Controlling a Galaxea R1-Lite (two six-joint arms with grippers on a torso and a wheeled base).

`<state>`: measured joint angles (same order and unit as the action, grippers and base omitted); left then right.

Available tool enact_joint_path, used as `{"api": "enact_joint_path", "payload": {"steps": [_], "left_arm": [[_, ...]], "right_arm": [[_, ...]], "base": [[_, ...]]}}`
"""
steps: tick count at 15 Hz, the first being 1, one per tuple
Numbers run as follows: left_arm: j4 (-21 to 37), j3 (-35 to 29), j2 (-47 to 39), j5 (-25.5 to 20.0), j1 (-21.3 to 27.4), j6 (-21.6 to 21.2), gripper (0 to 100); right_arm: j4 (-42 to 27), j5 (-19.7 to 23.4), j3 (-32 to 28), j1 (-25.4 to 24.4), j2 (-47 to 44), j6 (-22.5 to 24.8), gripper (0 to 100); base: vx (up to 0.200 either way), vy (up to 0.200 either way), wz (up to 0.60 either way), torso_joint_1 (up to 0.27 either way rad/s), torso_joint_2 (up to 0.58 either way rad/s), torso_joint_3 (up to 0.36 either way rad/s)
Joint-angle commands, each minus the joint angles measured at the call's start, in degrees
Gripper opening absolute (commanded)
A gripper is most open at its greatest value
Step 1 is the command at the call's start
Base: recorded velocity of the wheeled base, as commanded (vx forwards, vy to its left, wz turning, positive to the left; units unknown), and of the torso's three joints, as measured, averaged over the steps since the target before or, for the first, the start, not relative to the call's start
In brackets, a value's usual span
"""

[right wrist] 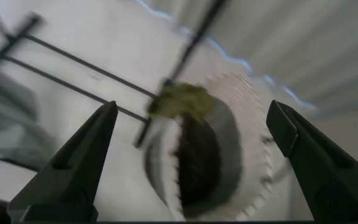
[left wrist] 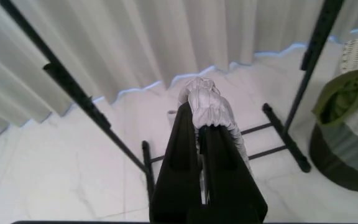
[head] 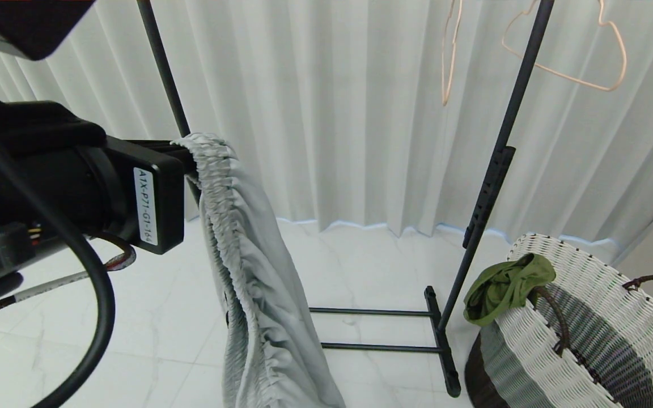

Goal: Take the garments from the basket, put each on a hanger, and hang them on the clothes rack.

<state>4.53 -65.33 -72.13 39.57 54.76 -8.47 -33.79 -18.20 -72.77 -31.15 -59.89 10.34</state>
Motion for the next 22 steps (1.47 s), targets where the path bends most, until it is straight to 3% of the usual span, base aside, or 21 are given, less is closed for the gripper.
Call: {"api": "enact_joint_path", "payload": {"steps": [1,4,8,9,22], "left_arm": [[0.04,0.47,1.47,-0.2,-1.67,-0.84,0],[0.04,0.64,2.08,-0.46,-3.34,-1.46,0],[-0.05,2.49,3.31,-0.46,-4.49,-4.71,0],[-0.05,3.98,4.37,-0.46,-4.49,-6.29,0],[-0.05,4.95,6.39,-0.46,-5.1,-6.56,0]], "right_arm": [[-0.4,-0.52,2.28,9.26,0.48,3.02,100],[0.31,-0.26,5.79,16.03,2.41,7.5,100],[2.94,0.45,5.79,16.29,2.5,4.16,100],[3.29,2.64,5.62,16.29,2.68,2.23,100],[9.01,3.52,6.06,16.29,1.09,-0.58,100]], "base": [[0.0,0.0,0.0,0.0,0.0,0.0],[0.0,0.0,0.0,0.0,0.0,0.0],[0.0,0.0,0.0,0.0,0.0,0.0],[0.0,0.0,0.0,0.012,-0.08,-0.032],[0.0,0.0,0.0,0.141,-0.42,-0.279]]}}
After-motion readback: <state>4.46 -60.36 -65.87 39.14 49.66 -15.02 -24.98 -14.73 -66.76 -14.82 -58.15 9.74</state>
